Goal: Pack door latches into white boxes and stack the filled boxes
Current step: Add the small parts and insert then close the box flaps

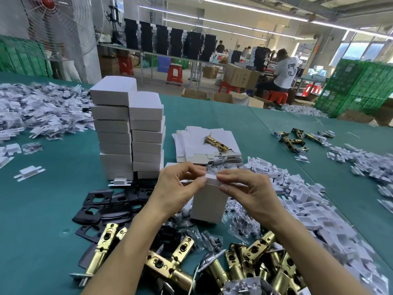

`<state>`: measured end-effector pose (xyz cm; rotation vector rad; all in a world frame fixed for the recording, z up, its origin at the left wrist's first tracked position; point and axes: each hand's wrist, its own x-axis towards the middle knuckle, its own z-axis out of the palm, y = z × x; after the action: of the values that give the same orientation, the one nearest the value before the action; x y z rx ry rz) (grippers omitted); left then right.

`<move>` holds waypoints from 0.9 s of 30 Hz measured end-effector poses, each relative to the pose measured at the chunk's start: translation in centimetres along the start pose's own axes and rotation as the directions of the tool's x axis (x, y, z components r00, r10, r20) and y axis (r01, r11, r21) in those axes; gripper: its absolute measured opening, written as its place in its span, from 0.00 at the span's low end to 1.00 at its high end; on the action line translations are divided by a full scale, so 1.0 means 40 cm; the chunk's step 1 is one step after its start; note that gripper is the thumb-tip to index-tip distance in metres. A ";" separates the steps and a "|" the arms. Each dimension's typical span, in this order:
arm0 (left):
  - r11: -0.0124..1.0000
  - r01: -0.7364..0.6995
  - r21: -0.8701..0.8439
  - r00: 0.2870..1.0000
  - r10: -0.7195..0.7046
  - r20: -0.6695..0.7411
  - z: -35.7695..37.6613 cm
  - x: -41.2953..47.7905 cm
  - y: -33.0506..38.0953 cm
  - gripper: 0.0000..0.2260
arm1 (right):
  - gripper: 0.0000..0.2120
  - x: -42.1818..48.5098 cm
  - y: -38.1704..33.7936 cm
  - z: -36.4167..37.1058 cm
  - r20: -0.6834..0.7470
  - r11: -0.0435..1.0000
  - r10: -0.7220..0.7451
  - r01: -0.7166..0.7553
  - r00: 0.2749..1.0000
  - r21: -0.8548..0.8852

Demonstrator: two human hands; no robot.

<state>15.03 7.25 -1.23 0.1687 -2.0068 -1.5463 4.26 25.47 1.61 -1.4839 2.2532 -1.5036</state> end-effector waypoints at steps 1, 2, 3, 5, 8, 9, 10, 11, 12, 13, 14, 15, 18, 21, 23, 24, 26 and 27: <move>1.000 -0.016 0.017 1.000 0.016 0.006 0.000 -0.001 -0.002 0.07 | 0.14 0.000 -0.001 -0.001 0.009 1.000 -0.005 0.005 1.000 -0.008; 0.999 -0.027 0.023 1.000 0.027 0.012 -0.001 -0.003 -0.003 0.08 | 0.14 0.000 0.000 -0.002 0.015 1.000 -0.012 0.012 1.000 -0.018; 0.999 -0.031 0.015 0.999 0.031 0.023 -0.002 -0.005 -0.004 0.08 | 0.15 -0.001 0.000 -0.003 0.020 0.999 -0.017 0.017 1.000 -0.027; 0.999 -0.044 0.012 0.997 0.043 0.061 -0.005 -0.007 -0.005 0.09 | 0.17 -0.004 0.004 -0.003 0.023 0.998 -0.034 0.035 0.999 -0.050; 0.995 -0.082 0.055 0.992 0.077 0.096 0.000 -0.008 -0.004 0.14 | 0.18 -0.011 0.010 0.002 -0.002 0.992 -0.079 0.079 0.997 -0.094; 0.994 -0.092 0.061 0.992 0.086 0.093 0.002 -0.007 -0.005 0.14 | 0.18 -0.012 0.012 0.006 -0.013 0.990 -0.091 0.089 0.996 -0.109; 0.993 -0.102 0.067 0.992 0.096 0.087 0.003 -0.007 -0.006 0.13 | 0.17 -0.014 0.013 0.011 -0.020 0.987 -0.101 0.097 0.995 -0.126; 0.991 -0.111 0.070 0.991 0.105 0.081 0.003 -0.006 -0.008 0.11 | 0.15 -0.015 0.014 0.015 -0.026 0.985 -0.105 0.100 0.994 -0.141; 0.991 -0.114 0.067 0.991 0.109 0.077 0.001 -0.006 -0.011 0.10 | 0.15 -0.014 0.015 0.019 -0.032 0.983 -0.105 0.099 0.994 -0.151; 0.992 -0.110 0.059 0.992 0.106 0.071 0.000 -0.006 -0.014 0.09 | 0.14 -0.015 0.017 0.022 -0.034 0.985 -0.099 0.093 0.995 -0.148; 0.993 -0.105 0.049 0.993 0.102 0.065 -0.002 -0.006 -0.018 0.09 | 0.14 -0.016 0.018 0.024 -0.027 0.989 -0.083 0.079 0.996 -0.125; 0.994 -0.101 0.041 0.993 0.098 0.061 -0.003 -0.005 -0.020 0.09 | 0.14 -0.018 0.018 0.027 -0.010 0.995 -0.054 0.053 0.998 -0.087; 0.997 -0.073 0.006 0.995 0.073 0.063 0.004 -0.004 -0.020 0.09 | 0.18 -0.031 0.019 0.034 0.035 1.000 0.026 -0.026 0.999 -0.013; 1.000 0.014 -0.005 0.998 -0.014 0.062 0.006 -0.001 -0.020 0.09 | 0.16 -0.032 0.027 0.041 -0.019 0.995 0.070 -0.069 0.997 0.065; 0.995 0.098 0.030 0.990 -0.100 0.100 0.003 -0.001 -0.018 0.10 | 0.15 -0.032 0.030 0.046 -0.066 0.979 0.132 -0.120 0.989 0.162; 0.990 0.136 0.048 0.982 -0.141 0.129 0.002 -0.002 -0.017 0.13 | 0.15 -0.032 0.029 0.048 -0.099 0.964 0.173 -0.148 0.980 0.219; 0.977 0.187 0.100 0.966 -0.202 0.159 0.000 -0.004 -0.011 0.19 | 0.13 -0.026 0.022 0.049 -0.194 0.915 0.276 -0.195 0.941 0.354; 0.973 0.207 0.102 0.962 -0.221 0.159 0.000 -0.004 -0.004 0.20 | 0.13 -0.018 0.016 0.047 -0.242 0.865 0.349 -0.213 0.905 0.454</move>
<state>15.13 7.29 -1.43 0.3069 -2.2513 -1.6566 5.17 24.76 -0.17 -0.7952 1.9878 -2.0664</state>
